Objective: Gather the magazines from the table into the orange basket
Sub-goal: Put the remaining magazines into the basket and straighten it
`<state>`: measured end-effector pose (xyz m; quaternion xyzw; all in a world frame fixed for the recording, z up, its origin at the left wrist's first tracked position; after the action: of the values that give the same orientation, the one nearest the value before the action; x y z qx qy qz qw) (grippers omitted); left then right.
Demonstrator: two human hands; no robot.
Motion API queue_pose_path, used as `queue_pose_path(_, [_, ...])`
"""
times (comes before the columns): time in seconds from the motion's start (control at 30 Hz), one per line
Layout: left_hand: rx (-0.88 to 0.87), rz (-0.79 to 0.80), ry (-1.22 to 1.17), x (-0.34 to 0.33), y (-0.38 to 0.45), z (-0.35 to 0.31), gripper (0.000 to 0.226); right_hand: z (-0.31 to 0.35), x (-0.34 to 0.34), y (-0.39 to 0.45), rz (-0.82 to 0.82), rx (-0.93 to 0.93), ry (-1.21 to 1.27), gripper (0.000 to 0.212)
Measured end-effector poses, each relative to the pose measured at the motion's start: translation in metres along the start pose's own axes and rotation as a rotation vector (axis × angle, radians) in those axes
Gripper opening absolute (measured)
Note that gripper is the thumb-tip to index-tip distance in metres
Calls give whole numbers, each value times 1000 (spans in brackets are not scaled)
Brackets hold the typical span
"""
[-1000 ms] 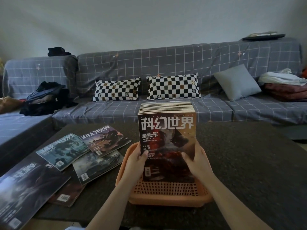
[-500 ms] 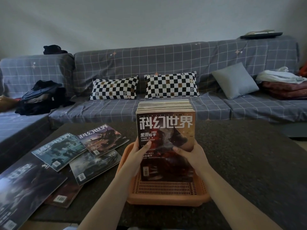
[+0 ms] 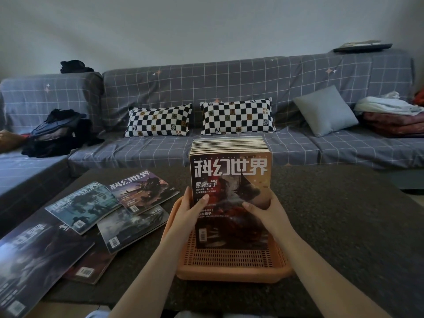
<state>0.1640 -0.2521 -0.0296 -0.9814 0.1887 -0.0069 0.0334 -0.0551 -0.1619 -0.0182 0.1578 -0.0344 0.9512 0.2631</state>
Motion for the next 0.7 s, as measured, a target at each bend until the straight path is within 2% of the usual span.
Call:
queue_pose_path(0.07, [9, -60, 82, 6, -5, -1, 106, -3, 3, -2, -10, -21, -52, 101])
queue_pose_path(0.17, [-14, -97, 250, 8, -15, -5, 89, -6, 7, -11, -39, -47, -91, 109])
queue_pose_path(0.37, [-76, -137, 402, 10, -41, -11, 68, 2, 9, -41, -103, 62, -123, 85])
queue_pose_path(0.57, [-147, -192, 455, 9, -60, -22, 45, 8, 15, -54, -163, 77, -85, 79])
queue_pose_path(0.7, [-134, -235, 453, 13, -68, -24, 56, 10, 19, -70, -268, 63, -46, 65])
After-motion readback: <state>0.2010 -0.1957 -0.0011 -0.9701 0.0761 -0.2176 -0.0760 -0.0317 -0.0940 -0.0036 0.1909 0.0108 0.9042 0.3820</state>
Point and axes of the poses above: each hand's wrist, its own y-axis towards the middle knuckle, its own x-axis out of the back of the hand, z = x × y, the point moved 9 cm from there along y, towards the middle knuckle, and after that the axes turned 1 degree about -x, right-handed, at the moved point
